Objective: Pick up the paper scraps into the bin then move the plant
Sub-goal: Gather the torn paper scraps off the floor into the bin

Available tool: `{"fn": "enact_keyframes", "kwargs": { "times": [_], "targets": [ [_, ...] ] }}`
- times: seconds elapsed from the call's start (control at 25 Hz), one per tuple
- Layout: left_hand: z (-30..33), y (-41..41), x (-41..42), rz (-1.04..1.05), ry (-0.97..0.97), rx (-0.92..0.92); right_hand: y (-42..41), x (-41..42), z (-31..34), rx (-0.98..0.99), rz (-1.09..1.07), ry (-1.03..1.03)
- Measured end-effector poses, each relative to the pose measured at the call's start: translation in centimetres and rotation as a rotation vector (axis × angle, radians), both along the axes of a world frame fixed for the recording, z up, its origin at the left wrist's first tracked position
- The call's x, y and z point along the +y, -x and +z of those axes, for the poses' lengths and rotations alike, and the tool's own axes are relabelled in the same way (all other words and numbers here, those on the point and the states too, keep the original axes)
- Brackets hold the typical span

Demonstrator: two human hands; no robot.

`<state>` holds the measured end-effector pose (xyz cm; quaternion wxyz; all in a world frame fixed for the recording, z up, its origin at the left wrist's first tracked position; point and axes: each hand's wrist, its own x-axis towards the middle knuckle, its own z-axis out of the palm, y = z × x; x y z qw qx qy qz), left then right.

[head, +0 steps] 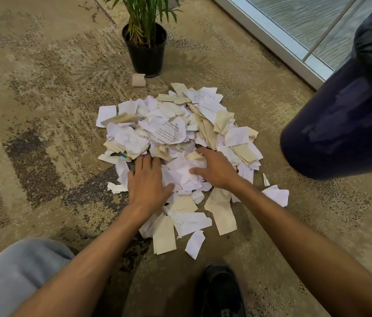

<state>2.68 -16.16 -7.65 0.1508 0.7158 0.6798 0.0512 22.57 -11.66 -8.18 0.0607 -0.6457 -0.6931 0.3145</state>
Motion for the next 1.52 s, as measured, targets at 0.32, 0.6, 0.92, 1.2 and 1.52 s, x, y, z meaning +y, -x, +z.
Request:
{"fn": "enact_keyframes", "kwargs": {
  "times": [0.32, 0.6, 0.92, 1.2, 1.52],
  "targets": [
    [0.0, 1.0, 0.9, 0.141, 0.021, -0.333, 0.7, -0.6, 0.9, -0.053, -0.024, -0.083],
    [4.9, 1.4, 0.6, 0.233, -0.016, -0.676, -1.4, -2.4, 6.3, 0.246, -0.213, -0.140],
    [17.7, -7.7, 2.5, 0.065, -0.170, -1.079, -8.9, -4.4, 22.1, 0.262, -0.310, -0.665],
    [28.0, -23.9, 7.1, -0.137, -0.255, -1.102, -20.3, -4.8, 31.4, 0.061, -0.533, -0.918],
    [27.7, -30.6, 7.6, -0.388, -0.100, -0.851, -25.0, -4.9, 29.9, -0.275, -0.704, -0.732]
  ]
}}
